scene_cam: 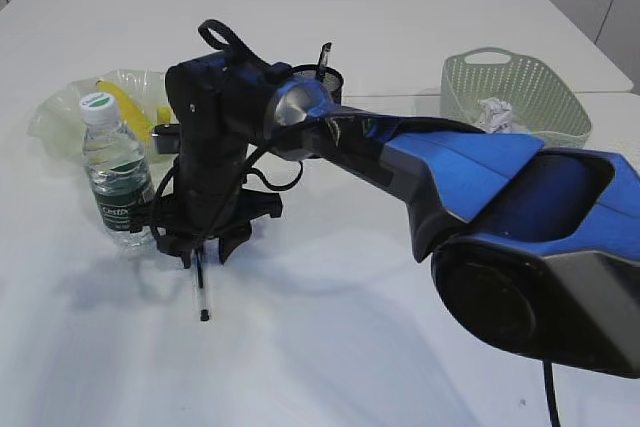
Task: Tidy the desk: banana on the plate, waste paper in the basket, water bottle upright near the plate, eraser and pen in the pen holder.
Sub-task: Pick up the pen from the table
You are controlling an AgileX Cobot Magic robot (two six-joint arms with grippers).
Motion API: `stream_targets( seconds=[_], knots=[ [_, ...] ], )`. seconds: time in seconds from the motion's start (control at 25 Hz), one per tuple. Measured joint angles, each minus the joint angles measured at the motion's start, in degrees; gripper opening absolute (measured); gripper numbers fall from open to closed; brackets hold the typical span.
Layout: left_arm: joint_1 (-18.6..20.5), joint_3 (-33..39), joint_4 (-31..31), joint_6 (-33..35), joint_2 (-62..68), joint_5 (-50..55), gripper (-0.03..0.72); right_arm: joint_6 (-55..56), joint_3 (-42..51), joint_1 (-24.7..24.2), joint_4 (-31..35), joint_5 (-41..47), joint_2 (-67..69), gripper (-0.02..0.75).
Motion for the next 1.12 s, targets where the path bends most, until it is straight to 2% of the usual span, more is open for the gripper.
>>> stream_targets(
  seconds=[0.4, 0.68, 1.04, 1.12],
  knots=[
    [0.0, 0.0, 0.13, 0.0, 0.0, 0.0, 0.46, 0.71, -0.38, 0.07, 0.0, 0.0, 0.61, 0.329],
    [0.0, 0.0, 0.13, 0.0, 0.0, 0.0, 0.46, 0.98, -0.38, 0.07, -0.32, 0.0, 0.61, 0.255],
    [0.0, 0.0, 0.13, 0.0, 0.0, -0.1, 0.46, 1.48, -0.38, 0.07, -2.72, 0.0, 0.69, 0.241],
    [0.0, 0.0, 0.13, 0.0, 0.0, -0.1, 0.46, 1.71, -0.38, 0.07, -2.76, 0.0, 0.69, 0.216]
  ],
)
